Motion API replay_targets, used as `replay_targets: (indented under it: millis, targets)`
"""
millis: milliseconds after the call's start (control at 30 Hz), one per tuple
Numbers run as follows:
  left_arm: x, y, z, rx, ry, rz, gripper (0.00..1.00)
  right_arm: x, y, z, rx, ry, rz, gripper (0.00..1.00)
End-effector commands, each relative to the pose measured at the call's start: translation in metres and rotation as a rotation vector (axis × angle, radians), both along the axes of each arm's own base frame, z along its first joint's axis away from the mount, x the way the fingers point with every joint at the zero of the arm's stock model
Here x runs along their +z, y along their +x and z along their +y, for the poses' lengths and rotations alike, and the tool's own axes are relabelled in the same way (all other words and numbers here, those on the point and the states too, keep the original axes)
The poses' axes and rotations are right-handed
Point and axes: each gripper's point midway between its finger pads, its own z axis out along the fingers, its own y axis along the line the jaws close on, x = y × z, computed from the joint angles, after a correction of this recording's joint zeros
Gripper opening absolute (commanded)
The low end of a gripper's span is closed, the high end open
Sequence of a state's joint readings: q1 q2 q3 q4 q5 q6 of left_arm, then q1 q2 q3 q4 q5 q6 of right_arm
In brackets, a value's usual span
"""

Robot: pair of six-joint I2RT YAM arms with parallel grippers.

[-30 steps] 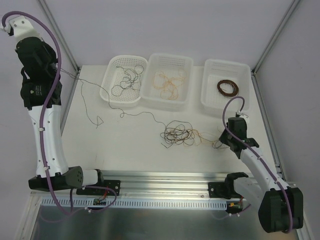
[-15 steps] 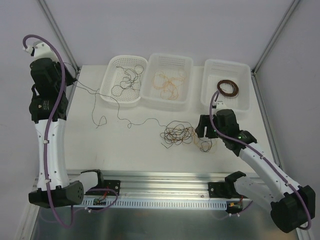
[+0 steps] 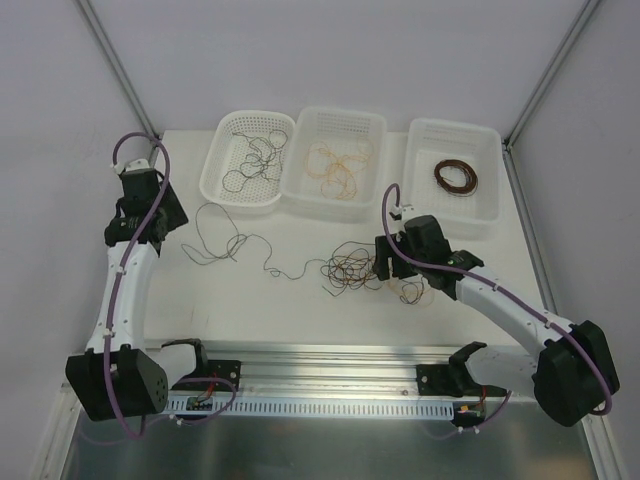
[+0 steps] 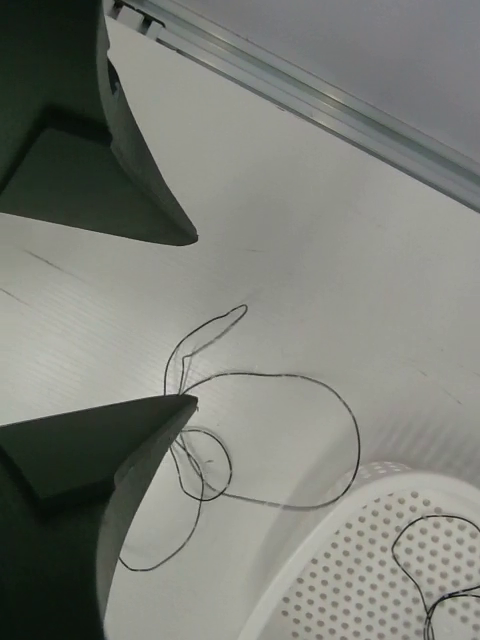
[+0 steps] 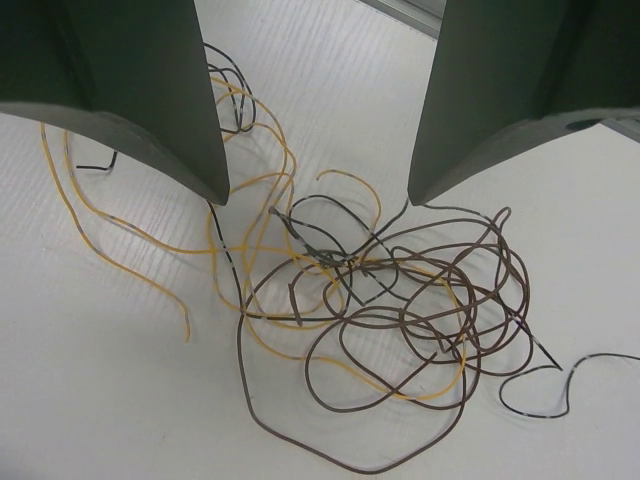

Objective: Untangle the cables

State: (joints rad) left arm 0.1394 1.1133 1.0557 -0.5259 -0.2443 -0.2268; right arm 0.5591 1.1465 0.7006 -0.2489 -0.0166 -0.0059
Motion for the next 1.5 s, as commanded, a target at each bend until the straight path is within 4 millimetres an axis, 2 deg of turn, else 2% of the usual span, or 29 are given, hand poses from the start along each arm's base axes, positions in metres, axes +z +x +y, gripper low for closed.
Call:
replay_targets:
  millis: [0, 33, 133, 167, 233, 267, 367, 400, 467, 500, 567, 600, 633, 667, 700, 733, 800, 833, 900, 933, 1000, 1033, 1100, 1133, 1333, 1467]
  targets:
    - [0.006, 0.001, -0.006, -0.002, -0.047, -0.048, 0.63, 0.026, 0.017, 0.01, 0.017, 0.026, -0.091, 0.76]
    - [0.004, 0.001, -0.019, -0.042, -0.108, -0.06, 0.76, 0.026, 0.018, 0.01, 0.018, 0.026, -0.091, 0.76]
    - [0.004, -0.007, -0.044, -0.095, -0.223, -0.082, 0.96, 0.025, 0.021, 0.006, -0.002, -0.001, -0.097, 0.76]
    - [0.008, -0.011, -0.065, -0.167, -0.309, -0.102, 0.99, 0.024, 0.021, 0.004, -0.005, -0.007, -0.093, 0.76]
    - [0.001, -0.019, -0.093, -0.196, -0.462, -0.097, 0.99, 0.024, 0.021, 0.003, -0.009, -0.014, -0.097, 0.76]
    - [0.003, -0.027, -0.122, -0.269, -0.527, -0.09, 0.99, 0.022, 0.021, 0.002, -0.01, -0.02, -0.094, 0.75]
    - [-0.009, -0.041, -0.165, -0.309, -0.598, -0.03, 0.99, 0.02, 0.024, -0.001, -0.022, -0.038, -0.097, 0.75]
    - [-0.014, -0.048, -0.191, -0.323, -0.64, -0.001, 0.99, 0.02, 0.024, 0.0, -0.018, -0.037, -0.099, 0.75]
    - [-0.018, -0.052, -0.214, -0.334, -0.685, 0.032, 0.99, 0.019, 0.026, 0.002, -0.016, -0.036, -0.098, 0.75]
    - [-0.019, -0.059, -0.234, -0.336, -0.724, 0.054, 0.99, 0.018, 0.026, 0.003, -0.015, -0.033, -0.096, 0.74]
    - [-0.022, -0.056, -0.253, -0.344, -0.738, 0.063, 0.99, 0.016, 0.027, 0.003, -0.015, -0.035, -0.096, 0.74]
    - [-0.023, -0.061, -0.268, -0.342, -0.76, 0.081, 0.97, 0.016, 0.028, 0.002, -0.019, -0.037, -0.097, 0.74]
    - [-0.02, -0.056, -0.274, -0.33, -0.756, 0.07, 0.97, 0.015, 0.028, 0.003, -0.019, -0.037, -0.097, 0.74]
    - [-0.026, -0.053, -0.286, -0.33, -0.763, 0.094, 0.96, 0.014, 0.029, 0.002, -0.024, -0.041, -0.097, 0.73]
    - [-0.022, -0.046, -0.292, -0.305, -0.776, 0.082, 0.95, 0.012, 0.029, 0.001, -0.025, -0.047, -0.095, 0.73]
    - [-0.032, -0.044, -0.305, -0.3, -0.771, 0.118, 0.94, 0.012, 0.03, 0.001, -0.03, -0.047, -0.097, 0.73]
    - [-0.032, -0.038, -0.323, -0.285, -0.797, 0.138, 0.9, 0.009, 0.03, -0.001, -0.037, -0.058, -0.095, 0.73]
    - [-0.046, -0.038, -0.335, -0.28, -0.785, 0.184, 0.88, 0.01, 0.031, -0.002, -0.04, -0.06, -0.097, 0.73]
    - [-0.047, -0.031, -0.351, -0.264, -0.803, 0.196, 0.85, 0.008, 0.031, -0.003, -0.047, -0.062, -0.099, 0.72]
    - [-0.062, -0.03, -0.359, -0.251, -0.789, 0.234, 0.81, 0.008, 0.032, -0.001, -0.046, -0.054, -0.101, 0.72]
    - [-0.062, -0.023, -0.374, -0.244, -0.817, 0.245, 0.79, 0.007, 0.03, 0.001, -0.042, -0.042, -0.095, 0.72]
    - [-0.074, -0.02, -0.38, -0.234, -0.804, 0.269, 0.77, 0.005, 0.031, 0.001, -0.045, -0.038, -0.09, 0.71]
    - [-0.075, -0.018, -0.392, -0.244, -0.817, 0.287, 0.75, 0.002, 0.028, 0.005, -0.032, -0.022, -0.077, 0.71]
    - [-0.084, -0.016, -0.395, -0.235, -0.804, 0.305, 0.74, 0.0, 0.027, 0.005, -0.033, -0.018, -0.075, 0.7]
    - [-0.11, -0.015, -0.402, -0.172, -0.794, 0.351, 0.63, -0.008, 0.027, 0.006, -0.032, -0.016, -0.072, 0.7]
    - [-0.121, -0.017, -0.409, -0.173, -0.785, 0.383, 0.55, -0.014, 0.028, 0.008, -0.028, -0.02, -0.061, 0.7]
